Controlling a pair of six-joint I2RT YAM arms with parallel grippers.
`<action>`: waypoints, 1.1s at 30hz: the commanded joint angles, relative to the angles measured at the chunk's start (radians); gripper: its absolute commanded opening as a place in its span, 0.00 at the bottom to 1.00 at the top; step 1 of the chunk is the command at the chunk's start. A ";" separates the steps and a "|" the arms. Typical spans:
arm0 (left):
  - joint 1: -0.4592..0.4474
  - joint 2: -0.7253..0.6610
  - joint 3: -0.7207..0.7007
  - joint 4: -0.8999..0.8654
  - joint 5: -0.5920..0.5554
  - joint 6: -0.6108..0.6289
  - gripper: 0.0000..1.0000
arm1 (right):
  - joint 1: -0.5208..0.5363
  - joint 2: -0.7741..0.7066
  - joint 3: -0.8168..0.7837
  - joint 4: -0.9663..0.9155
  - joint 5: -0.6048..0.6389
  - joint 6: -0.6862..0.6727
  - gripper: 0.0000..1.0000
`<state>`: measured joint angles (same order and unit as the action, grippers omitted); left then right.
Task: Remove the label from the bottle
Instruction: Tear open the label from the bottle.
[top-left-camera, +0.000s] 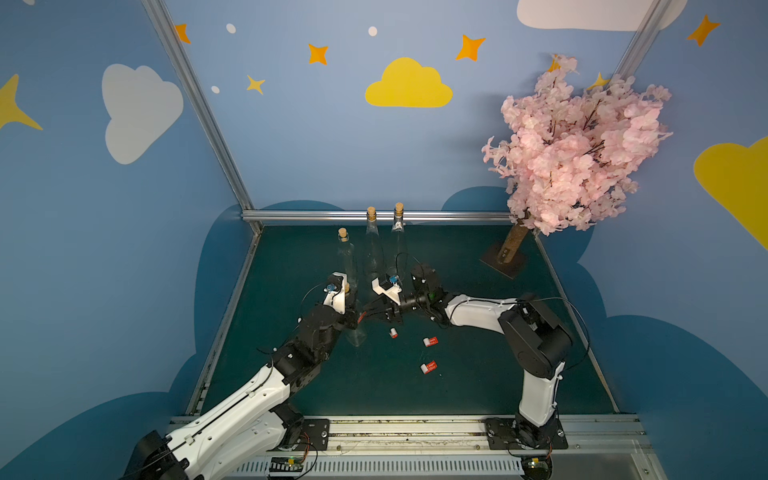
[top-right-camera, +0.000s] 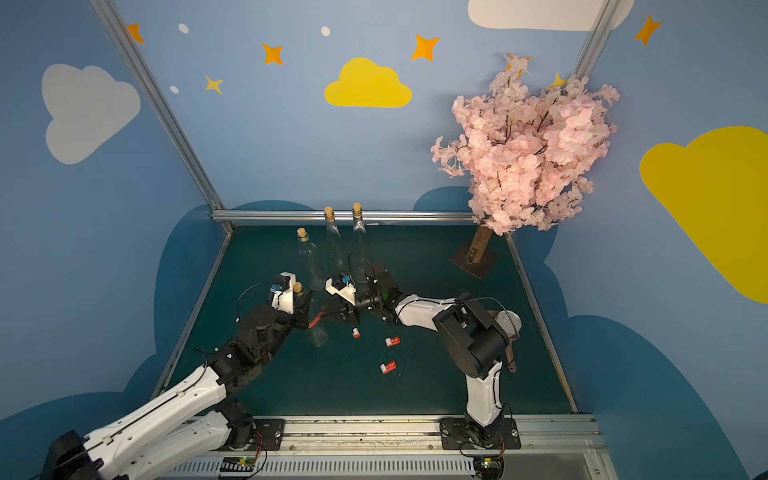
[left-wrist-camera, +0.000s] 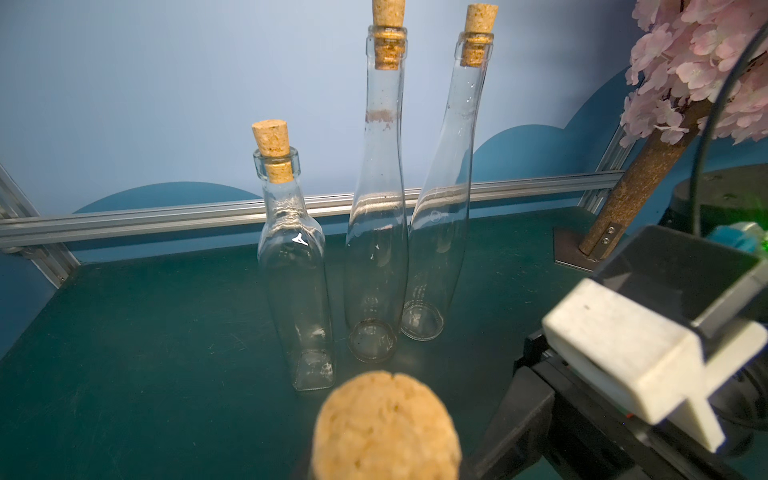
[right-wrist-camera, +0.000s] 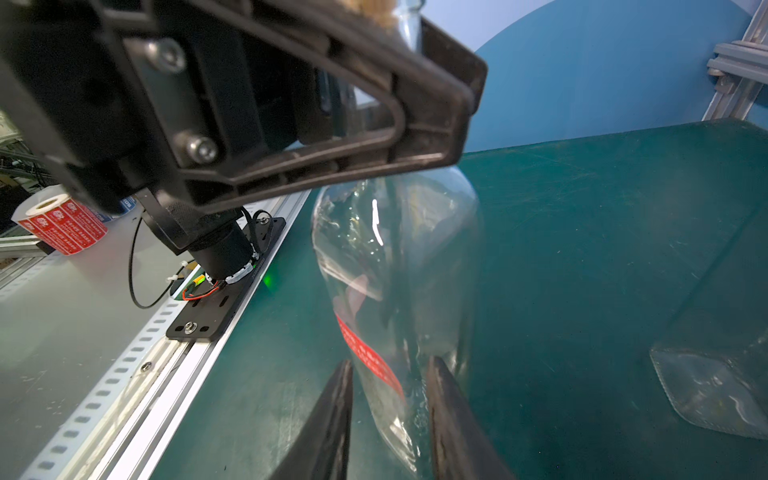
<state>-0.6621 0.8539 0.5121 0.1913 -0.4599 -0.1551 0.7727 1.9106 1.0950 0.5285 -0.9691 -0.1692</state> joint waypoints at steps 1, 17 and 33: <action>-0.002 0.004 -0.006 0.048 0.019 0.000 0.03 | 0.003 0.022 0.014 0.027 -0.020 0.010 0.30; -0.002 -0.004 -0.009 0.051 0.016 0.007 0.03 | 0.002 0.034 0.005 0.037 -0.026 0.016 0.18; -0.002 -0.010 -0.019 0.052 0.004 0.005 0.03 | 0.002 0.031 -0.009 0.044 -0.040 0.013 0.13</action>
<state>-0.6621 0.8505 0.5007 0.2119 -0.4606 -0.1490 0.7692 1.9316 1.0946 0.5499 -0.9745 -0.1558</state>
